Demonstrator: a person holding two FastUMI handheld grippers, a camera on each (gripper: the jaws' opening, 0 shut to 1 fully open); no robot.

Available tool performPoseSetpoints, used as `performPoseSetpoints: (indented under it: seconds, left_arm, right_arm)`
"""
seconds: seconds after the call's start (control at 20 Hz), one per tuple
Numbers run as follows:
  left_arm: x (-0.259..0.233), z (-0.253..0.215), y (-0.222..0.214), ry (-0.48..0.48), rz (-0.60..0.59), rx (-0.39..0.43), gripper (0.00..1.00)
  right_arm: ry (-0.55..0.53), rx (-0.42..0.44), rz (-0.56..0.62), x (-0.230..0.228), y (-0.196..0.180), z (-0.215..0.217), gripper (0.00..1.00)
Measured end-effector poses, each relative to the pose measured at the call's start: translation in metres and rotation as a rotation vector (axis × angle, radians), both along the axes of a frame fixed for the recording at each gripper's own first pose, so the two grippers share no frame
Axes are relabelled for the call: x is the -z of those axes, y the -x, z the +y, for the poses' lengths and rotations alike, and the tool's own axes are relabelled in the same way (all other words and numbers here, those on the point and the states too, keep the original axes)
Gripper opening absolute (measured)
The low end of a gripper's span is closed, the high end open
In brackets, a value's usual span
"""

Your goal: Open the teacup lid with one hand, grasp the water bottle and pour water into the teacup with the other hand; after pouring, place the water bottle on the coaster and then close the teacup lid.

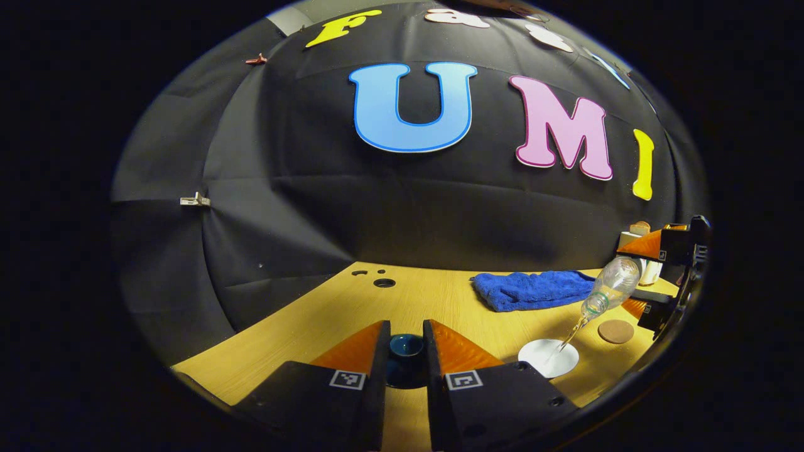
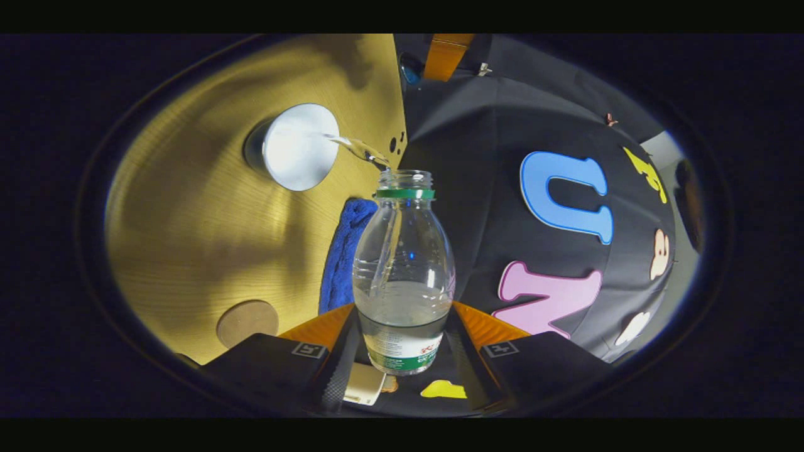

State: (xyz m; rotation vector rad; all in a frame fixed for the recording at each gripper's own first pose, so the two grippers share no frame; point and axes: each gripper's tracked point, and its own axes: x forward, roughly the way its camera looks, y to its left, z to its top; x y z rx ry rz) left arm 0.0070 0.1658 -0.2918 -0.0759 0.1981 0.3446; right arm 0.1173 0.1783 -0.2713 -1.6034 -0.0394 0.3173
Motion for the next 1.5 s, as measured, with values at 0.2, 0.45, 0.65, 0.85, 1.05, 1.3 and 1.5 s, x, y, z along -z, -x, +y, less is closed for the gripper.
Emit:
performPoseSetpoints:
  seconds: [0.2,0.45,0.65,0.85,1.05,1.3,1.5]
  left_arm:
    - [0.001,-0.001,0.001,0.009,0.001,0.001,0.32]
    - [0.003,-0.001,0.002,0.020,0.005,-0.002,0.32]
    - [0.003,0.000,0.004,0.020,0.006,-0.007,0.32]
    - [0.003,0.001,0.005,0.018,0.004,-0.010,0.31]
    - [0.001,0.000,0.007,0.009,0.006,-0.006,0.28]
    - [0.001,-0.001,0.012,0.014,0.005,-0.010,0.29]
    - [0.000,-0.001,0.016,0.016,0.002,-0.015,0.32]
  right_arm:
    - [0.022,-0.019,-0.039,-0.007,-0.010,-0.003,0.75]
    - [0.079,-0.046,-0.103,-0.015,-0.019,-0.011,0.75]
    - [0.123,-0.074,-0.159,-0.023,-0.023,-0.013,0.74]
    - [0.152,-0.090,-0.218,-0.031,-0.024,-0.009,0.74]
    - [0.185,-0.105,-0.286,-0.042,-0.025,-0.007,0.75]
    - [0.234,-0.176,-0.437,-0.061,-0.023,0.003,0.74]
    - [0.215,-0.224,-0.546,-0.085,-0.014,0.011,0.74]
